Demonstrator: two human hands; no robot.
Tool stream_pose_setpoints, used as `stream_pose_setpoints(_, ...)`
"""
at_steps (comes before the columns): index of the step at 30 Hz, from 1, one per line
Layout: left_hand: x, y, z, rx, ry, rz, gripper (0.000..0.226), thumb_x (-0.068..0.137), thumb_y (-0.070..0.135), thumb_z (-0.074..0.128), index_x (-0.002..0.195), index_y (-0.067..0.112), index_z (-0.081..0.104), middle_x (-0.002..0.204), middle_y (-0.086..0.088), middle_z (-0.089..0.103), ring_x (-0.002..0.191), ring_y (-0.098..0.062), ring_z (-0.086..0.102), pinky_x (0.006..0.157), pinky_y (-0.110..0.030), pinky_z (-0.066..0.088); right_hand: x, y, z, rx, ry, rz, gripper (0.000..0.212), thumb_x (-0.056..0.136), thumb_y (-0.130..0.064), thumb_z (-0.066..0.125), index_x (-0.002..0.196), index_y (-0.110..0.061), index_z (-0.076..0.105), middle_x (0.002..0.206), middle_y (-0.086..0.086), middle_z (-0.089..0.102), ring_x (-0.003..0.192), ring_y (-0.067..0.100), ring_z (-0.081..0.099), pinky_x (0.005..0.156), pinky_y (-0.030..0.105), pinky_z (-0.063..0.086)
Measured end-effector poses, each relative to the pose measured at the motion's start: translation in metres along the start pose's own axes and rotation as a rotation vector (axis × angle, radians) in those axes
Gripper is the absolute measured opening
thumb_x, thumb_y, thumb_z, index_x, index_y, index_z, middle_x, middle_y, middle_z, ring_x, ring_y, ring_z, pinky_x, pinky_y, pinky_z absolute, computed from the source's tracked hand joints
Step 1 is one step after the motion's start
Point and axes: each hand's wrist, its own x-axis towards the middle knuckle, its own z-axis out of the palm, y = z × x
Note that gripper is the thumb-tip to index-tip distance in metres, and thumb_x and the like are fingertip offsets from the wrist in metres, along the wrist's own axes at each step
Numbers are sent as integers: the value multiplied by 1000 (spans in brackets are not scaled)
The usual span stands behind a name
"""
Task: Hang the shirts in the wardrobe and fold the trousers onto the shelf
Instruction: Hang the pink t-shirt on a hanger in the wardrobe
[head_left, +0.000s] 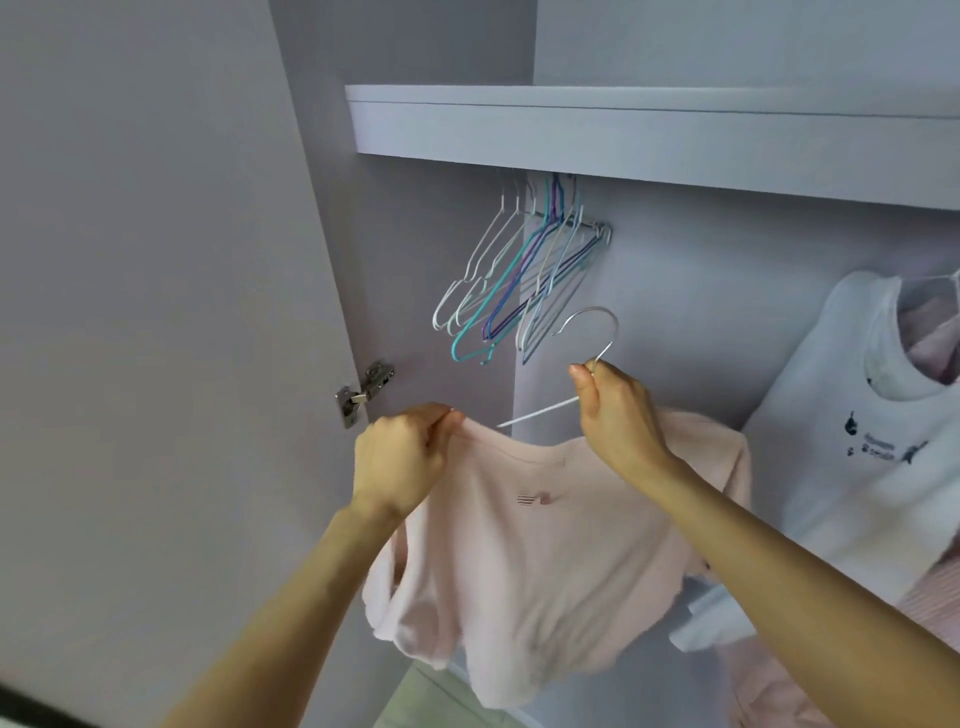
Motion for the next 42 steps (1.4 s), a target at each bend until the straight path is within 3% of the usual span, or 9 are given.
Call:
stream_pose_setpoints(7,-5,-5,16,165,-202,99,27,99,33,39,108,23,61,109,5,66,101,-25,58,74,-29,31,0,-13,6,138,-39,36,28,96,-15,46,69,-8,41,66,16,50,66,38,46,62,32,24)
stream_pose_setpoints(12,-3,-21,9,99,-109,1,42,88,33,26,92,16,64,93,-2,68,93,-27,61,83,-33,32,-8,14,1,388,-129,31,29,92,-8,52,121,-5,53,97,2,60,86,4,52,78,11,39)
stream_pose_setpoints(17,-2,-41,-8,83,-23,-34,38,86,29,33,82,9,65,81,-10,69,80,-31,63,80,-37,35,-31,96,-8,158,-231,393,51,86,9,45,135,-4,42,136,15,48,127,29,44,108,35,32)
stream_pose_setpoints(21,2,-49,-15,109,10,-63,40,86,29,34,82,6,66,79,-14,69,78,-35,63,78,-37,33,-38,120,-1,65,-468,514,31,91,0,44,120,-1,54,115,21,62,102,31,59,87,33,42)
stream_pose_setpoints(24,3,-53,-18,119,30,-50,38,86,28,36,81,5,66,75,-14,68,73,-34,63,74,-35,31,-37,121,4,17,-362,485,15,89,0,51,99,5,60,100,22,66,91,33,60,79,33,41)
stream_pose_setpoints(28,2,-55,-21,124,31,-32,38,86,28,37,84,5,68,77,-13,69,74,-35,63,76,-36,32,-28,113,8,122,-395,474,51,91,-5,54,138,-6,36,137,11,46,107,34,59,92,38,47)
stream_pose_setpoints(32,1,-58,-28,150,53,-19,37,86,25,40,92,6,71,75,-14,69,72,-36,64,75,-38,35,-24,109,20,174,-391,540,12,91,-3,50,80,-5,54,70,14,56,39,9,58,41,21,47)
stream_pose_setpoints(39,-8,-72,-29,259,87,-47,23,82,9,48,77,2,69,64,-14,66,57,-35,62,65,-41,39,-19,120,10,193,-83,498,12,74,18,57,79,7,59,74,20,62,74,42,64,72,51,50)
stream_pose_setpoints(42,-7,-71,-23,261,119,-81,18,87,5,53,80,2,69,66,-15,66,60,-37,61,66,-39,36,-31,116,1,63,140,481,12,73,17,54,82,10,59,81,28,63,75,42,59,70,42,44)
